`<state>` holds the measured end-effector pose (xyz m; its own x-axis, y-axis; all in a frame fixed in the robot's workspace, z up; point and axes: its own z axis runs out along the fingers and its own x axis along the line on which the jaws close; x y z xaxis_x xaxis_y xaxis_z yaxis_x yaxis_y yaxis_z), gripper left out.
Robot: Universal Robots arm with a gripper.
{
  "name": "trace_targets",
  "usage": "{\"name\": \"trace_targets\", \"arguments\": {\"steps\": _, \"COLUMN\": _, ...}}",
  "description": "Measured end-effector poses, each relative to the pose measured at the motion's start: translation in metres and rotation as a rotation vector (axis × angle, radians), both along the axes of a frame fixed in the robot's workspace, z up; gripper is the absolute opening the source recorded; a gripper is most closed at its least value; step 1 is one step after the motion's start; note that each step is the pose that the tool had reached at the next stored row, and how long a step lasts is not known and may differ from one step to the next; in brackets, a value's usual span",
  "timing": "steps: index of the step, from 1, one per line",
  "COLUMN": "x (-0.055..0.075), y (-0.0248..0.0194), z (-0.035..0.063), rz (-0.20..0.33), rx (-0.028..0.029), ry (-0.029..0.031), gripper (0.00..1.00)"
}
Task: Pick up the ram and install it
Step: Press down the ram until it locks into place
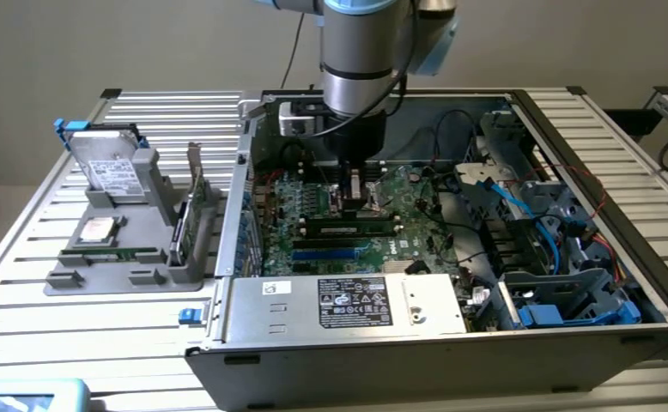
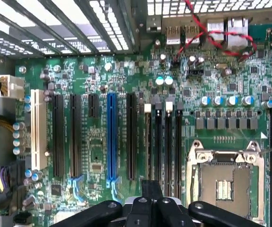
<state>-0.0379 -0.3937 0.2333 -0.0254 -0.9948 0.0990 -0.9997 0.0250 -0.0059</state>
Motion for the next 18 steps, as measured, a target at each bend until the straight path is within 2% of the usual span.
{"name": "trace_targets", "arguments": {"steps": 5, "x": -0.014, "y": 0.0000, "z": -0.0004, "rz": 0.000, "rx": 0.0000, "ry": -0.0044, "gripper": 0.11}}
{"name": "trace_targets", "arguments": {"steps": 9, "x": -0.018, "y": 0.0000, "z": -0.0032, "rz": 0.000, "rx": 0.0000, "ry": -0.0147, "gripper": 0.11}}
{"name": "trace_targets", "arguments": {"steps": 18, "x": -0.023, "y": 0.0006, "z": -0.0052, "rz": -0.001, "rx": 0.0001, "ry": -0.0178, "gripper": 0.11}}
